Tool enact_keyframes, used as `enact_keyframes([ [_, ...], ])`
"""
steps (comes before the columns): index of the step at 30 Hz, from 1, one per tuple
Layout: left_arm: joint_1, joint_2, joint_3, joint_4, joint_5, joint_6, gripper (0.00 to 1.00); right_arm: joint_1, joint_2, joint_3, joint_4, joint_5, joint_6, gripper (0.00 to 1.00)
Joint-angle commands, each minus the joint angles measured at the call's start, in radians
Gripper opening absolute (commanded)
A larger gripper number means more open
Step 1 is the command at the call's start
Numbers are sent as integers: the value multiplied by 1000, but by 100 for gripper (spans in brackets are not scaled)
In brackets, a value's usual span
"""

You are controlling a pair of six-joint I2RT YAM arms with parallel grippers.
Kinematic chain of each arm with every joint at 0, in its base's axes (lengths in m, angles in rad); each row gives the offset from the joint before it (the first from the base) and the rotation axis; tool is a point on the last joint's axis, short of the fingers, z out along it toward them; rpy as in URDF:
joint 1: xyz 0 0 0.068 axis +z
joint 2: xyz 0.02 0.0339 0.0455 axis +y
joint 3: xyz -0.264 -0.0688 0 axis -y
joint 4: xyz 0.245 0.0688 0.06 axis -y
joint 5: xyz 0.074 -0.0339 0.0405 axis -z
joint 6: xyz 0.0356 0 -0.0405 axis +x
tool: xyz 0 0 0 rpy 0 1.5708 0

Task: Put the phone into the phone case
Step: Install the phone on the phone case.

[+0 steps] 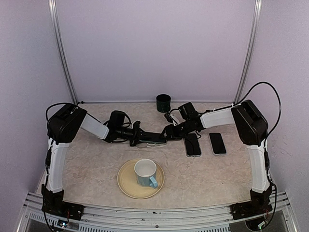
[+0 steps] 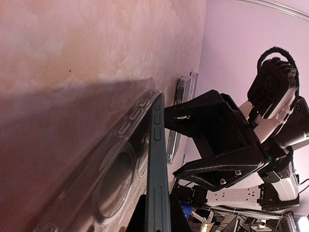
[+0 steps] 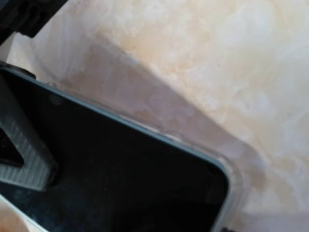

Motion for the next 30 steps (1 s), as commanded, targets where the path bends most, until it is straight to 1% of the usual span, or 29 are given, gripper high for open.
enact_keyframes([
  [1,-26,53,14,50,16,-23,0,54,35,23,38,-121,5,55],
  [8,-4,36,0,43,-9,-10,0,52,19,25,21,-117,-7,56],
  [12,10,17,-3,54,-8,5,0,28,-6,8,16,-116,-8,57],
  [19,18,-19,-16,158,14,-12,0,-42,-76,-54,33,-128,-6,59],
  [24,26,-46,-29,236,25,-30,0,-73,-93,-84,40,-141,-4,59],
  [30,25,-58,-28,257,35,-30,0,-83,-90,-98,73,-169,24,59],
])
